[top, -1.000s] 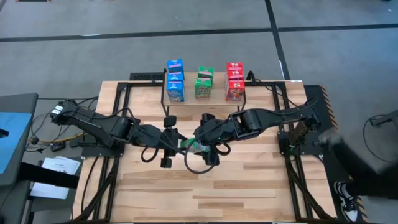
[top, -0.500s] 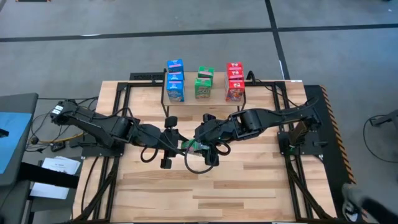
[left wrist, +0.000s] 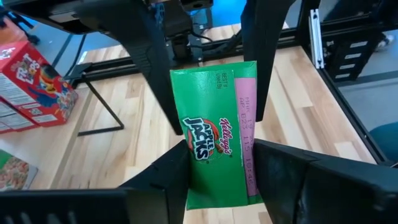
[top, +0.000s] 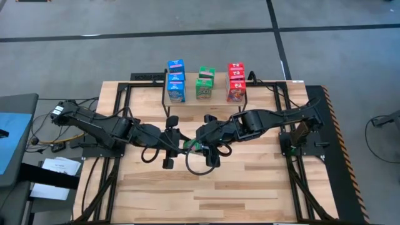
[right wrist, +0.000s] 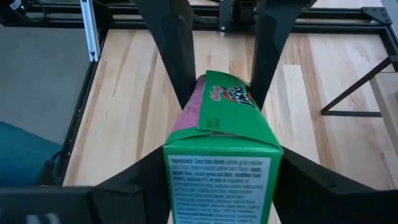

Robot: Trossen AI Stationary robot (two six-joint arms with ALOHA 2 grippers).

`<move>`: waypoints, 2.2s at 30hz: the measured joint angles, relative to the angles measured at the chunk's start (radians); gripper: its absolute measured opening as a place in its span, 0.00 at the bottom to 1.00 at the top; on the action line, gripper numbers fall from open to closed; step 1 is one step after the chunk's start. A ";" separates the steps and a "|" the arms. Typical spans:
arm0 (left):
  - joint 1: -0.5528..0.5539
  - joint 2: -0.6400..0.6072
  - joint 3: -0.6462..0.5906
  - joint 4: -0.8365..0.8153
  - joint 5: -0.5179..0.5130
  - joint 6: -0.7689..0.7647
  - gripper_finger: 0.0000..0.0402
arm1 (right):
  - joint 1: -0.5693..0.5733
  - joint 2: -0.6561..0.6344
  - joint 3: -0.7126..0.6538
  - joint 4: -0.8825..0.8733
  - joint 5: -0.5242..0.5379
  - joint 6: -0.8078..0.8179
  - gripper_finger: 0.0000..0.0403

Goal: Stack cereal on shelf
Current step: Put the green cereal box on the shelf aligned with the other green cereal boxes

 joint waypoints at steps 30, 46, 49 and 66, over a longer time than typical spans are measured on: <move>-0.012 -0.042 0.000 -0.003 -0.029 0.001 0.75 | -0.001 -0.030 0.000 -0.011 -0.001 -0.007 0.50; -0.054 -0.095 0.000 -0.061 -0.025 -0.036 0.76 | 0.016 -0.243 0.000 -0.039 0.111 -0.198 0.51; -0.054 -0.095 0.000 -0.067 -0.023 -0.070 0.76 | 0.032 -0.283 0.000 -0.055 0.111 -0.237 0.51; -0.054 -0.094 0.000 -0.088 -0.026 -0.121 0.76 | -0.010 -0.642 -0.702 0.462 0.111 -0.257 0.51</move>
